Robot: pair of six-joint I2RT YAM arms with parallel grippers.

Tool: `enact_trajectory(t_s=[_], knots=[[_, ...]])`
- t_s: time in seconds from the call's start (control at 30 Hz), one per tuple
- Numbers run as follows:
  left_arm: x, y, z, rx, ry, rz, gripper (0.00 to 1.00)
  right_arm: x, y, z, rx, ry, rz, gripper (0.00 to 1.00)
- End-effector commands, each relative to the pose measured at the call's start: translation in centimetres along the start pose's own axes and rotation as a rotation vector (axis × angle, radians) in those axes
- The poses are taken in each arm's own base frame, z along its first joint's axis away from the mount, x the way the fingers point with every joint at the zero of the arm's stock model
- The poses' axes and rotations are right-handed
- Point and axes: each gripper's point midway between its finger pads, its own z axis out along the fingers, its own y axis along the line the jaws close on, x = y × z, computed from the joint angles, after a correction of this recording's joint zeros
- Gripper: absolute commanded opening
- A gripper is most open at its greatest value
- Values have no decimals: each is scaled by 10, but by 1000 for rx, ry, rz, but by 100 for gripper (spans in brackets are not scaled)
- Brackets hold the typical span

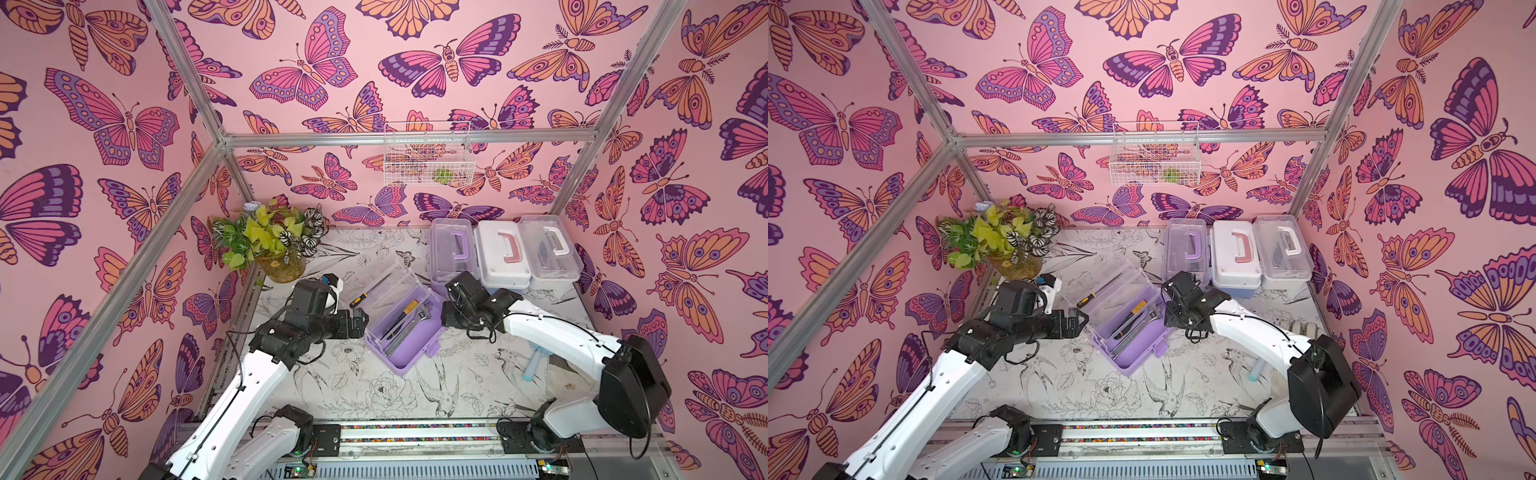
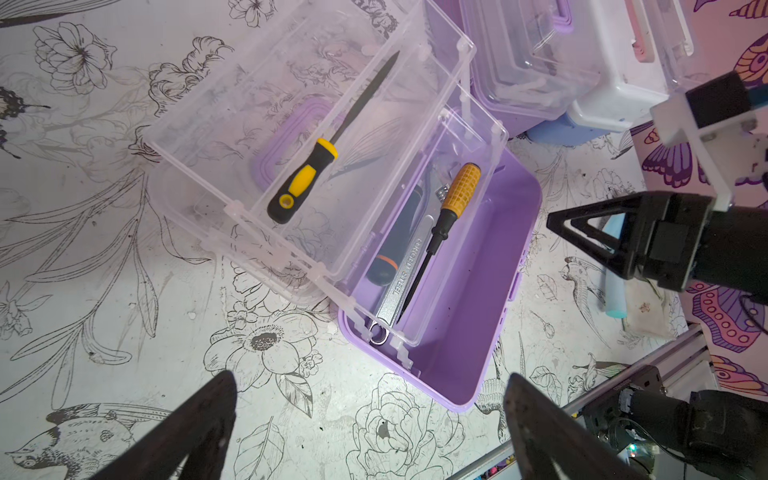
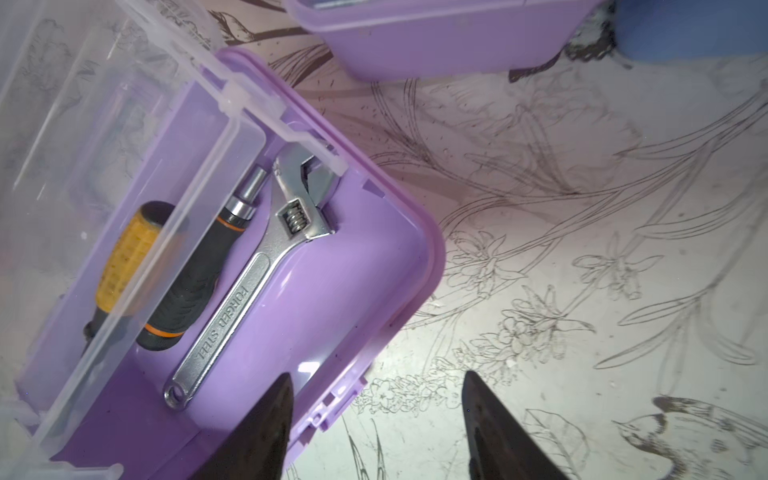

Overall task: Close toolboxes
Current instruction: Adjust the toolbox at the center of the board.

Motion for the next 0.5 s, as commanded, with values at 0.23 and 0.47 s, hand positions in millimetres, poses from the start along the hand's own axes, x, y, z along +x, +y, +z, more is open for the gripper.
enact_trajectory(t_s=[0.23, 0.47], knots=[[-4, 10, -9, -48, -58, -25, 100, 38, 36, 47, -6, 144, -38, 65], [-6, 10, -13, -47, -75, -23, 100, 40, 26, 44, 32, 157, -82, 57]])
